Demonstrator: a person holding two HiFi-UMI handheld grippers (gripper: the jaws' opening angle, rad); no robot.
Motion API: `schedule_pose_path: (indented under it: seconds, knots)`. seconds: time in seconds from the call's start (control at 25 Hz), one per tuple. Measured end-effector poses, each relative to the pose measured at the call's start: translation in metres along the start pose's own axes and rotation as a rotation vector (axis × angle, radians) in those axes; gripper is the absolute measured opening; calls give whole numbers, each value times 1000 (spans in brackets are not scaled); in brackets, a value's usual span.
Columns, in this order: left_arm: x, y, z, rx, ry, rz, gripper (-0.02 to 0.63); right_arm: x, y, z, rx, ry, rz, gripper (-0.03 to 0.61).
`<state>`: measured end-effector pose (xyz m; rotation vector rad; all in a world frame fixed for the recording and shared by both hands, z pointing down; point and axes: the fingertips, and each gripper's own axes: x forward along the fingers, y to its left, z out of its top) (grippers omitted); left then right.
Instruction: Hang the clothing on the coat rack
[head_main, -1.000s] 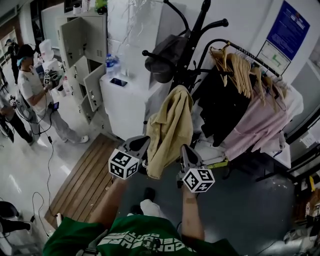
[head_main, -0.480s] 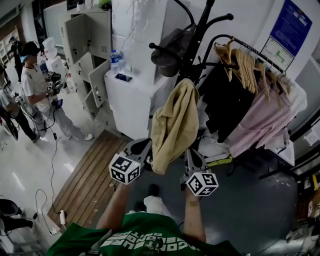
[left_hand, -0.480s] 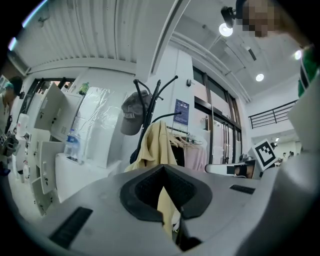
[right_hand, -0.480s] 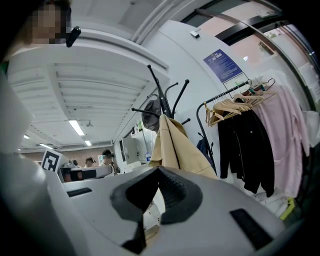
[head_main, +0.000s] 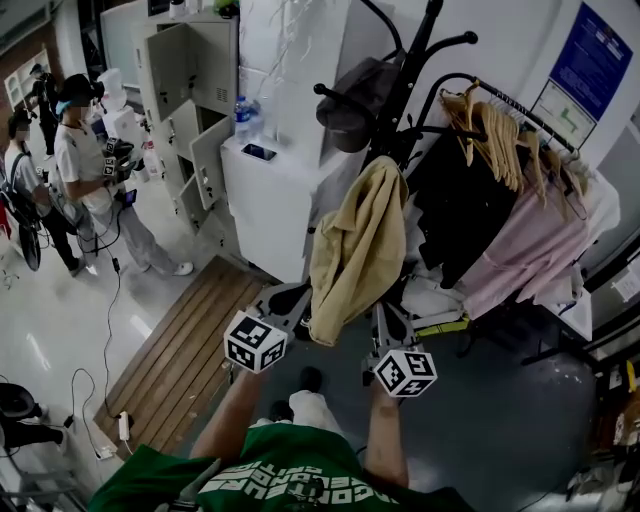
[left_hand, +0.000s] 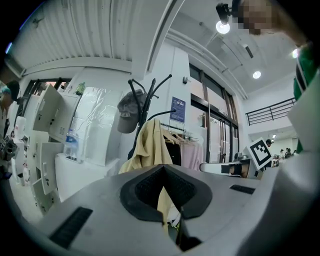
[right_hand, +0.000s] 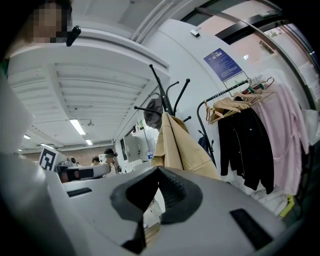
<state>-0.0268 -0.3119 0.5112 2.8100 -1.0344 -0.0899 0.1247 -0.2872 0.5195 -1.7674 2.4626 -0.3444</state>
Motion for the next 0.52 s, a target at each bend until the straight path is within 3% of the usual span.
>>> schedule_pose_path:
  seconds: [0.52]
  knots:
    - [-19,-3,0,-12,-8,20,5,-3,12,-5,1,18,10,8]
